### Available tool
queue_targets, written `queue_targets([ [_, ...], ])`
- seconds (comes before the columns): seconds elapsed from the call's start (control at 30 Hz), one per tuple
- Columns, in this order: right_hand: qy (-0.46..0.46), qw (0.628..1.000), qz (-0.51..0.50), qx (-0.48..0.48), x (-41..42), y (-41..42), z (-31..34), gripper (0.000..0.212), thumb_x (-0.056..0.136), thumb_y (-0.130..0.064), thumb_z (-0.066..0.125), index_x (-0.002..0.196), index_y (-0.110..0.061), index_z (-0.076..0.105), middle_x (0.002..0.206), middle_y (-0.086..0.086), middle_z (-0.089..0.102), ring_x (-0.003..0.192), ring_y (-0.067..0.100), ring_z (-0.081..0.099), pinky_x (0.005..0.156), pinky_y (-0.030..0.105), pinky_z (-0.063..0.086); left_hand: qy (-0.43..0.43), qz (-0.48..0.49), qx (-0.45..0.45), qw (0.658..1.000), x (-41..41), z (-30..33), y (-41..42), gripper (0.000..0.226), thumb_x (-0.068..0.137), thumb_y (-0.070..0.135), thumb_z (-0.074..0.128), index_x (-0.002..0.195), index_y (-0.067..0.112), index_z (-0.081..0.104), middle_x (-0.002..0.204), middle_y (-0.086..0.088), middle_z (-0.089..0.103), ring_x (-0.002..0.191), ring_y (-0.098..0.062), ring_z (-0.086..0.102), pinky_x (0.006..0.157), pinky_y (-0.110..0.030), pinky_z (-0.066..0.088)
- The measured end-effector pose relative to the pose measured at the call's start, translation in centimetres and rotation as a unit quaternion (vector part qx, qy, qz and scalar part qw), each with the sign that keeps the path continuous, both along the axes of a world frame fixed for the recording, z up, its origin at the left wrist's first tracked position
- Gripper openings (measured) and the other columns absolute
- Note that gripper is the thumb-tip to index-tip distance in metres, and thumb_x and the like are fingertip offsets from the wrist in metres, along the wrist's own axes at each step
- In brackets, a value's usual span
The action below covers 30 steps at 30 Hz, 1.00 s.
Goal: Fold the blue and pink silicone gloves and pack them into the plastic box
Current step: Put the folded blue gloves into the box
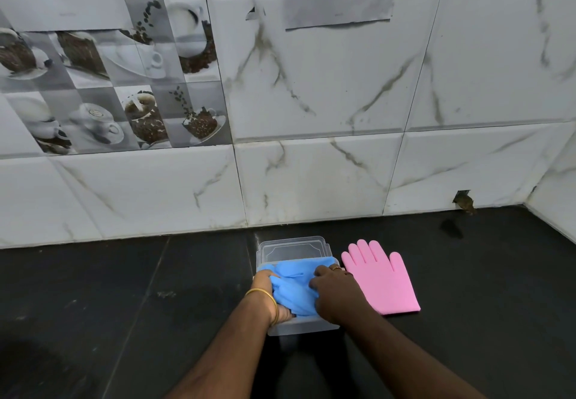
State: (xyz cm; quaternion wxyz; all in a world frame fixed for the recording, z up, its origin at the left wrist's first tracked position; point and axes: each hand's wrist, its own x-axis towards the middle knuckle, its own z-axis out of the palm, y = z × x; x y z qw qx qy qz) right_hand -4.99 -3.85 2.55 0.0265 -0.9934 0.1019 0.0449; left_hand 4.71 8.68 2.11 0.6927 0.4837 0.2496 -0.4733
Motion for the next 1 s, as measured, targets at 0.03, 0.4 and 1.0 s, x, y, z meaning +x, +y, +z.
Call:
queue_targets([
  [0.03,0.005,1.000,0.004,-0.007,0.1,0.0,0.0,0.034,0.084,-0.022,0.052,0.114,-0.017,0.067,0.117,0.004,0.056,0.110,0.030,0.053,0.090,0.038,0.047,-0.004,-0.007,0.009,1.000,0.2,0.0,-0.1,0.041,0.082,0.035,0.043,0.097,0.006,0.068,0.076,-0.021,0.074,0.089,-0.038,0.064,0.069,-0.045,0.051],
  [0.4,0.052,0.998,0.024,-0.025,1.4,0.0,-0.6,0.028,0.088,-0.016,0.053,0.114,-0.015,0.066,0.122,0.009,0.054,0.110,0.031,0.058,0.089,0.040,0.049,-0.048,-0.040,0.062,0.996,0.2,0.2,-0.4,0.027,0.084,0.023,0.049,0.080,0.002,0.064,0.075,-0.019,0.070,0.077,-0.036,0.066,0.075,-0.039,0.054],
  [1.0,0.045,0.999,0.006,0.004,1.6,-0.2,-1.7,0.034,0.091,-0.013,0.053,0.125,-0.012,0.056,0.128,0.010,0.053,0.116,0.033,0.055,0.090,0.043,0.048,-0.665,-0.495,0.345,0.440,-0.7,4.0,-1.3,0.018,0.086,0.016,0.059,0.102,0.020,0.065,0.115,-0.010,0.061,0.109,-0.031,0.059,0.095,-0.039,0.048],
])
